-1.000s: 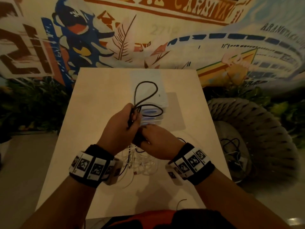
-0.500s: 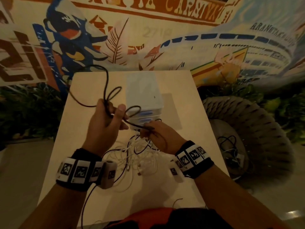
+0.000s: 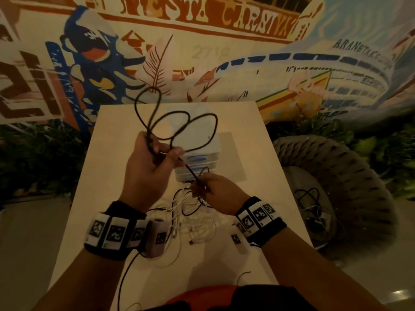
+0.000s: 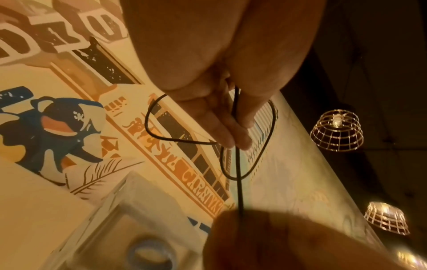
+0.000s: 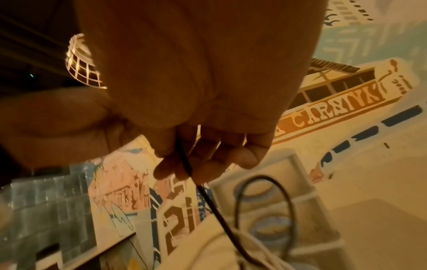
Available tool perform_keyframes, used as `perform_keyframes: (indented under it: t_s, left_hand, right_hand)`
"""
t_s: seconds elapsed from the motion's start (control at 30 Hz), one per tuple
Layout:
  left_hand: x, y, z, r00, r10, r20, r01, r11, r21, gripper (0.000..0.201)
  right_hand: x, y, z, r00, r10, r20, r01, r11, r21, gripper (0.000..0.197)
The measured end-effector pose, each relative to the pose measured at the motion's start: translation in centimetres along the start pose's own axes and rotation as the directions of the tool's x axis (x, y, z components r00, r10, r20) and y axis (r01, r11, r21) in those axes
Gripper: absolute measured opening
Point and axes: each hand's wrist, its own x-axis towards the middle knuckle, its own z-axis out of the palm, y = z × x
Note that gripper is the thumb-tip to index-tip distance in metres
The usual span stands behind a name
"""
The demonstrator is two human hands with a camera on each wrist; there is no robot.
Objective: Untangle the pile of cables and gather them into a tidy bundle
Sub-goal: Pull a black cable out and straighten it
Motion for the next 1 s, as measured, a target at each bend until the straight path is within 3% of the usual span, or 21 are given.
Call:
perform_keyframes:
  t_s: [0.1,0.33,0.5,0.57,0.63,0.8,1.0]
  left_hand:
    - [1.0,1.5,-1.3,0.995,0.059,-0.080,-0.062,0.997,-0.037,0.035]
    - [1.3,2.1,-2.7,0.987,0.104,-0.121,-0.111,0.992,-0.054,0.030]
    - [-0.1,0.0,-0.9,0.997,-0.075,0.025,0.075,0.997,0.034,0.055]
    - [-1.0,-0.9,0.6,0.988,-0.120,0.097,0.114,0.992,0.058,0.055]
    - [-1.6,-2.0,1.6,0.980,-0.122,0.159,0.103,0.987,0.121,0.048]
    - [-1.7,-2.7,1.7,0.981,-0.068,0.182,0.031,0.979,0.200,0.032]
    - [-1.5,-0.9,0.5,0.993,-0.040,0.110,0.033,0.997,0.068,0.033]
  right_hand:
    - [-0.8,2.6,1.5,0.995,0.096,0.005,-0.096,0.985,0.142,0.015]
    - [-0.7,3.4,1.2,0.995,-0.004,-0.103,0.000,0.999,-0.036,0.032]
    - [-0.6,1.8,0.8,0.990,-0.099,-0.100,0.086,0.988,-0.128,0.041]
    - [-0.4,0.8,0.7,0.990,-0.128,-0.059,0.121,0.986,-0.111,0.038]
    - [-0.1,0.4,0.9,0.988,-0.155,-0.026,0.151,0.983,-0.109,0.035]
    - [-0.5,0.2,1.0,0.990,-0.133,-0.053,0.128,0.989,-0.079,0.056]
    - [-0.5,3.2,2.8,0.986,-0.026,-0.165,0.025,1.000,-0.008,0.023]
